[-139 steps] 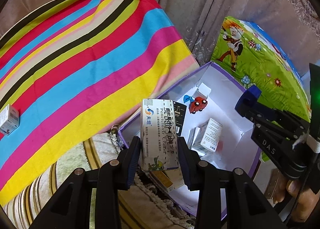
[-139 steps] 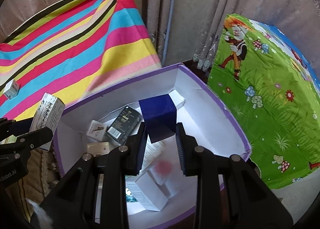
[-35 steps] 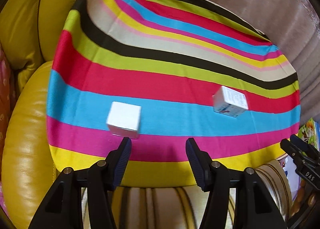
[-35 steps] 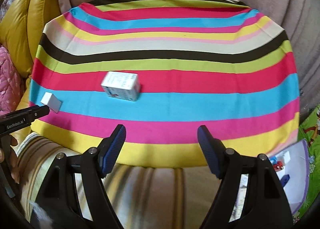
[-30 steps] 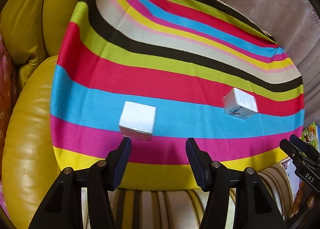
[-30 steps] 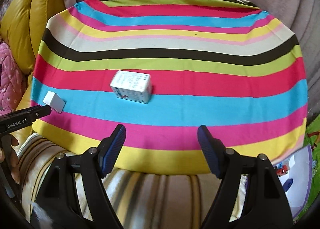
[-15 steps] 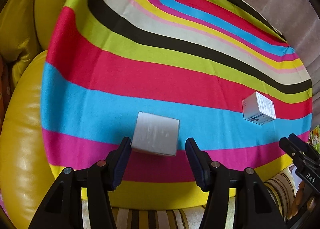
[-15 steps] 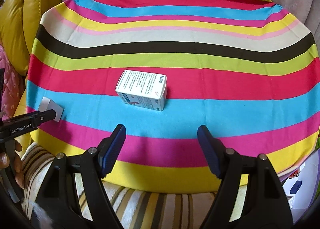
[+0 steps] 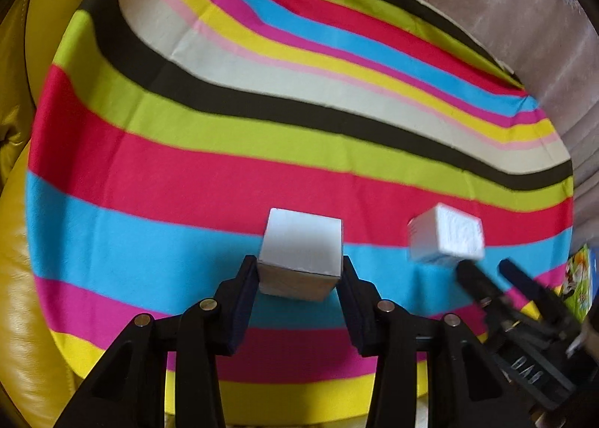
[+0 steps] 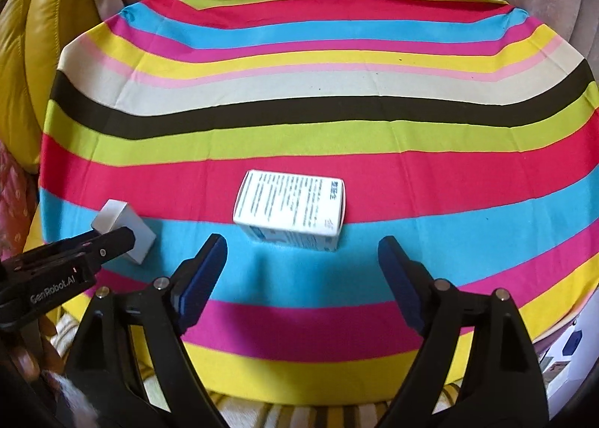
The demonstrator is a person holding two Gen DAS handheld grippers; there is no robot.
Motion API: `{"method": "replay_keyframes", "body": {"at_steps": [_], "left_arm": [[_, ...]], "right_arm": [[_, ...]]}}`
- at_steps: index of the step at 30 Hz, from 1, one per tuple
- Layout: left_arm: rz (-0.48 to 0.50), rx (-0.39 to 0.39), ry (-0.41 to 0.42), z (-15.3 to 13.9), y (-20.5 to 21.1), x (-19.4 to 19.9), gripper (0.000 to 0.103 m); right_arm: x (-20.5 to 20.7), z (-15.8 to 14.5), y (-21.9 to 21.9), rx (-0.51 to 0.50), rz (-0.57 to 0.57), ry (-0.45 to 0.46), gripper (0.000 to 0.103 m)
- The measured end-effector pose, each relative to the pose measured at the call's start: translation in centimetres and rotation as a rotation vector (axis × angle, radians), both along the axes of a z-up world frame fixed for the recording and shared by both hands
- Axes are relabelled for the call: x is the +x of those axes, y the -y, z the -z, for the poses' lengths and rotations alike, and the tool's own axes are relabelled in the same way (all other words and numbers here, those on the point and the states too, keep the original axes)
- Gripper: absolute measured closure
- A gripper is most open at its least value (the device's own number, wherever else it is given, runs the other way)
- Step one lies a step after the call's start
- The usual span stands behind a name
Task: Organize rigid objects
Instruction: 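Grasp the white cube box with the left tool, then grasp the white medicine box with right tool while left tool holds the cube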
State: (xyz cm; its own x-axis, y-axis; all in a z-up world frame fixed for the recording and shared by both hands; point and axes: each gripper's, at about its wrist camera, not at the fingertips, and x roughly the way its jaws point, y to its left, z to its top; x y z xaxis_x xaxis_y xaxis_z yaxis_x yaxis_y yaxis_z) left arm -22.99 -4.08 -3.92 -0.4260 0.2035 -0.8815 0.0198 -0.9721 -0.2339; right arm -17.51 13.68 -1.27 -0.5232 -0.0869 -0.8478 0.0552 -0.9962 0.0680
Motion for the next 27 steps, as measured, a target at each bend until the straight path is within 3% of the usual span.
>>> {"method": "replay_keyframes", "body": {"at_steps": [7, 24, 27], "left_arm": [[-0.048, 0.016, -0.08, -0.5, -0.4, 0.7, 0.06], [-0.074, 0.056, -0.094, 0.8, -0.3, 1.1, 0.06], [-0.068, 0.054, -0.093, 0.9, -0.4, 1.2, 0.06]], "right_arm": [[-1.4, 0.1, 1.2, 0.008, 0.027, -0.036, 0.015], [-4.0, 3.6, 1.1, 0.049, 0.062, 0.026, 0.015], [-4.1, 3.8, 1.3, 0.055, 0.044, 0.027, 0.029]]}}
